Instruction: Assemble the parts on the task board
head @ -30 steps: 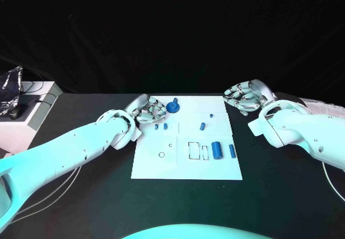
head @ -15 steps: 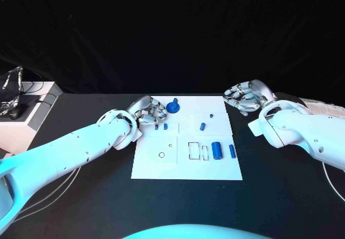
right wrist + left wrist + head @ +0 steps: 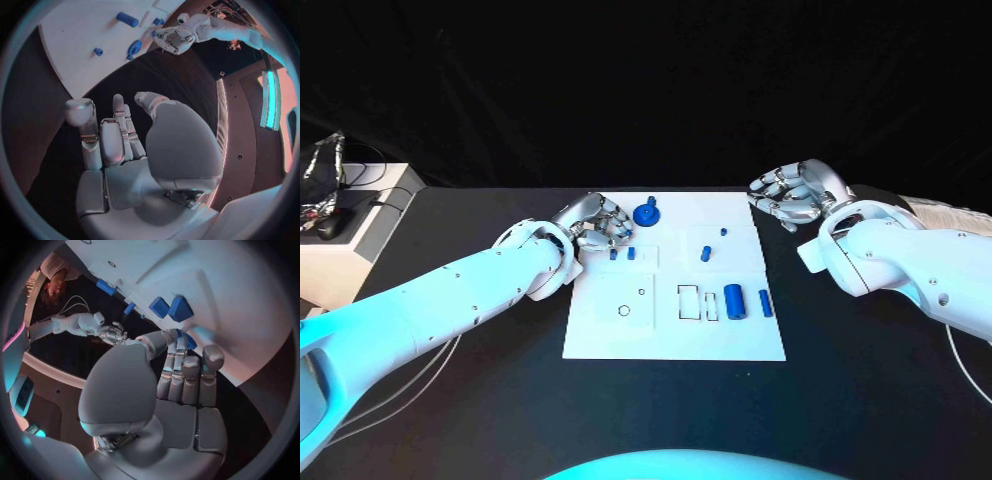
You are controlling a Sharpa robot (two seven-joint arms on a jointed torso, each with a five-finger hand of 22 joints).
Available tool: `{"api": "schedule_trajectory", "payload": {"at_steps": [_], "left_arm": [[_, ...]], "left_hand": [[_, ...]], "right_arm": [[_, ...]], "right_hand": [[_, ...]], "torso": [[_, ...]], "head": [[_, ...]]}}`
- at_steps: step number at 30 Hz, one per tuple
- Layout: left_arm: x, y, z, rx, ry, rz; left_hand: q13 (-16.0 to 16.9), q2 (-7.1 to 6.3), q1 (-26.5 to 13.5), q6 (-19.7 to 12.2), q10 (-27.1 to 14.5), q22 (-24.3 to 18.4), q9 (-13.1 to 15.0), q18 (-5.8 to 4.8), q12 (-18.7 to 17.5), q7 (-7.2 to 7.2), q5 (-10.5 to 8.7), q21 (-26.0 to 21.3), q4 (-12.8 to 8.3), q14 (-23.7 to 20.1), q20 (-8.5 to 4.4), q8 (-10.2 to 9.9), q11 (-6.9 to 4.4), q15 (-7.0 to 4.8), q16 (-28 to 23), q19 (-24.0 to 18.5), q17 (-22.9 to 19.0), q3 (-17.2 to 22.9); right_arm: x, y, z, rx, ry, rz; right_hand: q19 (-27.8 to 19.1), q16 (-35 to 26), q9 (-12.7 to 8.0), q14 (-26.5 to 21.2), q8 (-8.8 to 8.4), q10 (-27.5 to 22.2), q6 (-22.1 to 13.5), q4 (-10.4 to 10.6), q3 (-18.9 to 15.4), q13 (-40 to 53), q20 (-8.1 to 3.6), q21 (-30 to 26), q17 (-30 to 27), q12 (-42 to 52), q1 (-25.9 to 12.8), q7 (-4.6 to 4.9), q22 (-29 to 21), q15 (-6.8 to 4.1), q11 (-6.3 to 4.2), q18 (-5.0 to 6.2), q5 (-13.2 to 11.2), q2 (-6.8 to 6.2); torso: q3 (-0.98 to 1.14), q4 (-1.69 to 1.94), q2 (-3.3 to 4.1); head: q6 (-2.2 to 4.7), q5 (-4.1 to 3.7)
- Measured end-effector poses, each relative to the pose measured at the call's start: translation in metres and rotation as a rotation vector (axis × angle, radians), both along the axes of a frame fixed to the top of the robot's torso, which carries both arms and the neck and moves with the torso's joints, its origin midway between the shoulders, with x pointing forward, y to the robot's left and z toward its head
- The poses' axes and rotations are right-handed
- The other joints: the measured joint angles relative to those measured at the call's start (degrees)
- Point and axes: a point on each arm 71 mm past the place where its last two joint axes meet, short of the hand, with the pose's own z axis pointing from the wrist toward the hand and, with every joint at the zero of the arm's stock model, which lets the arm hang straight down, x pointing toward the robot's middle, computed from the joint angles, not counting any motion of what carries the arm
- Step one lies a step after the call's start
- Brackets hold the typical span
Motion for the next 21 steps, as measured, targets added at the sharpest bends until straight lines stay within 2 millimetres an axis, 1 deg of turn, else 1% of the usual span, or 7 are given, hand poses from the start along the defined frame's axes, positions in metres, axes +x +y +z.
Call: {"api": "schedule_trajectory", "payload": {"at_steps": [2,21], "left_arm": [[0.0001,0.0001,-0.0002,0.003,0.002,0.002],[0.0016,0.001,0.0004,0.014,0.004,0.013]], "left_hand": [[0.0,0.0,0.0,0.0,0.0,0.08,0.03,0.01,0.0,0.0,0.0,0.0,0.0,0.0,-0.21,0.0,0.0,0.0,0.0,0.21,0.0,0.0],[0.0,-0.08,-0.07,-0.13,-0.02,0.1,0.02,0.01,-0.36,-0.13,-0.12,0.0,0.0,0.0,-0.07,0.0,0.01,0.0,0.0,0.33,0.03,0.0]], "right_arm": [[0.0,0.0,0.0,0.0,0.0,0.0],[-0.0002,0.0003,0.0001,0.0,0.0,0.001]], "right_hand": [[0.0,0.0,0.0,0.0,0.0,0.0,0.0,0.0,0.0,0.0,0.0,0.0,0.0,0.0,0.0,0.0,0.0,0.0,0.0,0.0,0.0,0.0],[0.0,0.0,0.0,0.0,0.0,0.0,0.0,0.0,0.0,0.0,0.0,0.0,-0.01,0.0,0.0,0.0,-0.02,0.0,0.0,0.0,0.0,0.0]], "torso": [[-0.01,0.01,0.0],[0.02,0.03,-0.01]], "head": [[-0.04,-0.03],[-0.12,-0.12]]}}
